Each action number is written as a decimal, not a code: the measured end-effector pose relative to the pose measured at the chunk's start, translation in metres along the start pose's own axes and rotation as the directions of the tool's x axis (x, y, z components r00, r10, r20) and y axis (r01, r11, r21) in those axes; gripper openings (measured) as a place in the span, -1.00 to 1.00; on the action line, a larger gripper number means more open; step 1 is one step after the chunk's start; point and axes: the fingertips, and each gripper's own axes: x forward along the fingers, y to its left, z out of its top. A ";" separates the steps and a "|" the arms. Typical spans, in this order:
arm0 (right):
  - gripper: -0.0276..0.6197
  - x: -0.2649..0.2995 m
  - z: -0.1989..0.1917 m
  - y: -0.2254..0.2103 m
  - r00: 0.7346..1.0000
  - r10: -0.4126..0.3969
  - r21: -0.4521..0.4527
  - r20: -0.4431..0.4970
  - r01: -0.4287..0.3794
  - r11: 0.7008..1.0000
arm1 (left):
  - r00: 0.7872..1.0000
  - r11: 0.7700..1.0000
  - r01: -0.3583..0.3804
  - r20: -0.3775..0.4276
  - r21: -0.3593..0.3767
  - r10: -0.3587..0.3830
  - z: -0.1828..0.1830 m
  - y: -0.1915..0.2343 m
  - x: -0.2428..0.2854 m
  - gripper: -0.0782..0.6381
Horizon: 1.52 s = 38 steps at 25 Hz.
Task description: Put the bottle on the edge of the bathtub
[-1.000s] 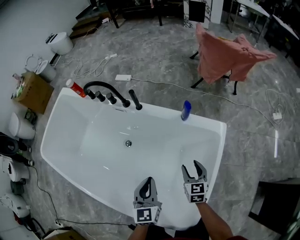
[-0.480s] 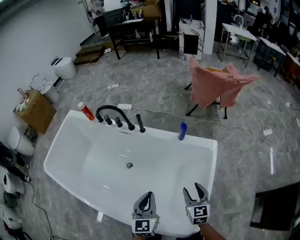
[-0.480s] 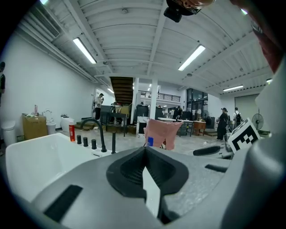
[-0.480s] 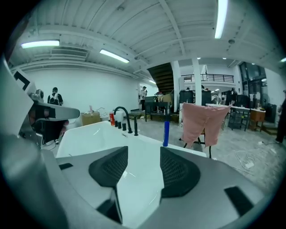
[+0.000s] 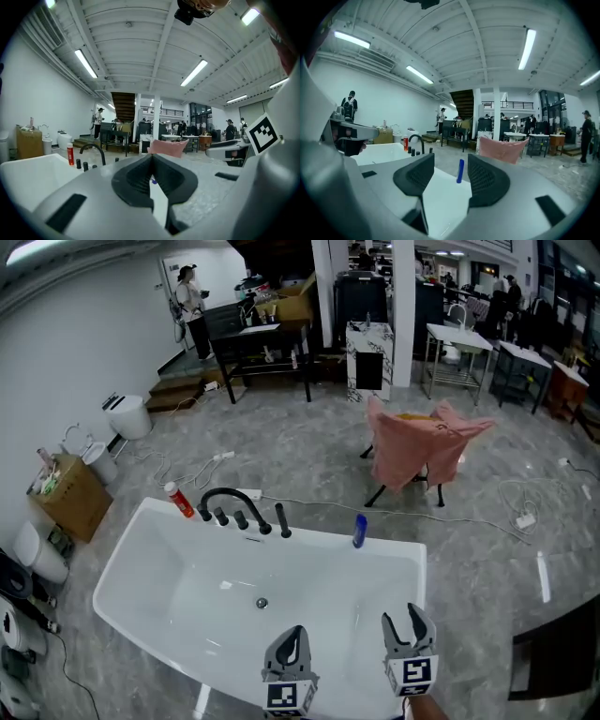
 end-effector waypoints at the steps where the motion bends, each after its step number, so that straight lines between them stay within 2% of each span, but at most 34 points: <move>1: -0.24 -0.004 0.010 -0.002 1.000 -0.009 -0.008 0.019 0.009 1.000 | 1.000 1.000 0.000 0.012 0.009 0.000 0.009 0.001 -0.001 -0.77; 5: -0.24 -0.021 0.045 -0.015 0.994 -0.055 -0.017 0.090 0.057 0.998 | 0.998 0.999 0.010 0.059 0.042 -0.013 0.042 0.004 -0.004 -0.77; 10: -0.27 -0.051 0.085 -0.041 0.972 -0.131 -0.021 0.195 0.138 0.990 | 0.992 0.997 0.014 0.120 0.079 -0.024 0.080 0.001 -0.005 -0.77; 17: -0.26 -0.067 0.108 -0.049 0.964 -0.155 -0.025 0.215 0.164 0.986 | 0.981 0.992 0.045 0.181 0.117 -0.066 0.119 -0.007 -0.005 -0.77; 26: -0.26 -0.073 0.115 -0.056 0.962 -0.168 -0.028 0.217 0.179 0.984 | 0.979 0.990 0.068 0.182 0.121 -0.089 0.123 -0.015 0.002 -0.77; 28: -0.33 -0.075 0.115 -0.059 0.959 -0.179 -0.021 0.217 0.188 0.982 | 0.979 0.990 0.074 0.183 0.120 -0.095 0.124 -0.018 0.003 -0.77; 36: -0.92 -0.076 0.113 -0.065 0.959 -0.185 0.000 0.214 0.190 0.982 | 0.977 0.988 0.100 0.178 0.116 -0.119 0.123 -0.030 0.010 -0.77; 38: -0.92 -0.075 0.116 -0.064 0.961 -0.173 0.006 0.218 0.176 0.984 | 0.976 0.988 0.103 0.179 0.117 -0.122 0.125 -0.032 0.011 -0.77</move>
